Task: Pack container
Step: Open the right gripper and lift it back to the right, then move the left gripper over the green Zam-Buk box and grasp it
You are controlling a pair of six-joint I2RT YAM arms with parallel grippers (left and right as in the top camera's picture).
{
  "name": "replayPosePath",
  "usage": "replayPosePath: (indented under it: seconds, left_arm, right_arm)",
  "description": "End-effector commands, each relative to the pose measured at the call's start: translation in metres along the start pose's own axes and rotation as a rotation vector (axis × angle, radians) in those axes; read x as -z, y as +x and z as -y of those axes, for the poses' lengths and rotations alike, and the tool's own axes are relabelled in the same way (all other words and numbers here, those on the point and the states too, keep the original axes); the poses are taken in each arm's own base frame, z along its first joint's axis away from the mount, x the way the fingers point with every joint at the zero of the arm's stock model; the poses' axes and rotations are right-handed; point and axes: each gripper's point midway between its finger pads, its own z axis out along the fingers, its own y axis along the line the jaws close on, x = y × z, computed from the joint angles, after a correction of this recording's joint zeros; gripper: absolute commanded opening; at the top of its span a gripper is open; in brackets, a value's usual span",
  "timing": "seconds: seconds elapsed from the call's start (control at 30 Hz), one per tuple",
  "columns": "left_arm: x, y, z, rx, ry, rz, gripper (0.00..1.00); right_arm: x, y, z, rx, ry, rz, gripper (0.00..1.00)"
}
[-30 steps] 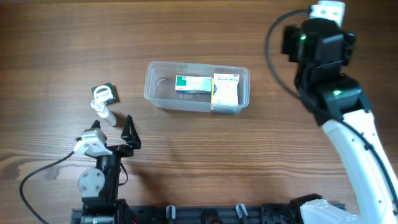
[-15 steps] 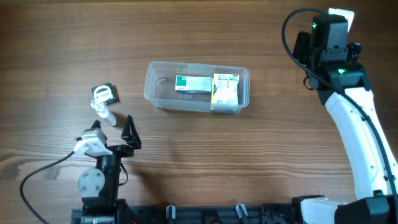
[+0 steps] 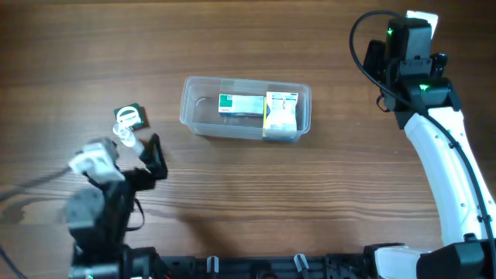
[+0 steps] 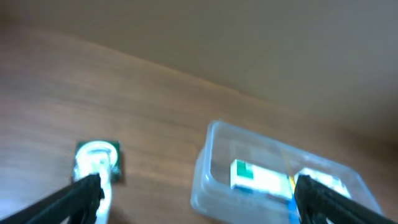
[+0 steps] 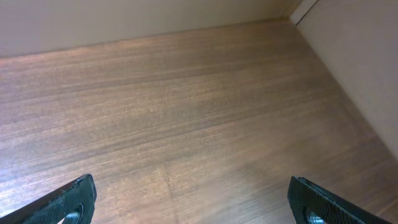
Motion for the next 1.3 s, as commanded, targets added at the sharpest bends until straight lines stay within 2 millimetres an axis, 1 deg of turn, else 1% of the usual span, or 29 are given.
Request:
replayPosePath:
  seconds: [0.0, 0.07, 0.17, 0.2, 0.27, 0.4, 0.5, 0.57, 0.67, 0.73, 0.83, 0.9, 0.93, 1.0, 1.07, 1.2, 1.27]
  left_arm:
    - [-0.013, -0.029, 0.000, 0.021, -0.072, -0.163, 1.00]
    - [-0.023, -0.033, -0.004, 0.049, -0.121, -0.282, 1.00]
    - [-0.033, -0.031, -0.007, 0.081, -0.172, -0.436, 1.00]
    - [-0.038, -0.028, -0.009, 0.094, -0.194, -0.502, 1.00]
    - [-0.049, -0.021, -0.014, 0.109, -0.218, -0.577, 1.00]
    - [-0.063, 0.003, -0.025, 0.133, -0.252, -0.681, 1.00]
    - [-0.070, 0.020, -0.032, 0.147, -0.275, -0.754, 1.00]
    - [-0.073, 0.026, -0.034, 0.151, -0.281, -0.776, 1.00]
    - [-0.080, 0.030, -0.037, 0.153, -0.287, -0.790, 1.00]
    - [-0.084, 0.030, -0.039, 0.151, -0.289, -0.783, 1.00]
    - [-0.091, 0.022, -0.046, 0.128, -0.320, -0.735, 1.00]
    - [-0.091, 0.015, -0.059, 0.164, -0.391, -0.693, 1.00]
    - [-0.091, 0.013, -0.062, 0.174, -0.401, -0.686, 1.00]
    - [-0.090, 0.010, -0.070, 0.188, -0.417, -0.675, 1.00]
    - [-0.088, 0.006, -0.079, 0.208, -0.439, -0.661, 1.00]
    - [-0.085, -0.003, -0.094, 0.238, -0.472, -0.627, 1.00]
    - [-0.086, -0.007, -0.100, 0.247, -0.482, -0.607, 1.00]
  right_arm:
    - [-0.004, 0.002, -0.003, -0.014, -0.006, -0.009, 1.00]
    - [-0.004, 0.002, -0.003, -0.014, -0.006, -0.009, 1.00]
    - [-0.004, 0.002, -0.003, -0.014, -0.005, -0.010, 0.99]
    - [-0.004, 0.002, -0.003, -0.014, -0.006, -0.009, 1.00]
    - [-0.004, 0.002, -0.003, -0.014, -0.005, -0.010, 1.00]
    - [-0.004, 0.002, -0.003, -0.014, -0.006, -0.009, 1.00]
    - [-0.004, 0.002, -0.003, -0.014, -0.005, -0.010, 1.00]
    - [-0.004, -0.001, -0.004, -0.021, -0.011, 0.000, 1.00]
    - [-0.003, -0.011, -0.012, -0.043, -0.055, 0.037, 1.00]
    - [-0.002, -0.012, -0.022, -0.046, -0.111, 0.038, 1.00]
    - [-0.002, -0.008, -0.031, -0.064, -0.179, 0.014, 1.00]
    - [-0.005, -0.002, -0.036, -0.174, -0.279, -0.044, 1.00]
    - [-0.007, 0.001, -0.035, -0.198, -0.316, -0.067, 1.00]
    - [-0.012, 0.005, -0.031, -0.242, -0.370, -0.107, 1.00]
    - [-0.021, 0.010, -0.022, -0.280, -0.407, -0.147, 1.00]
    - [-0.040, 0.026, -0.001, -0.332, -0.376, -0.216, 1.00]
    - [-0.048, 0.034, 0.003, -0.356, -0.357, -0.250, 1.00]
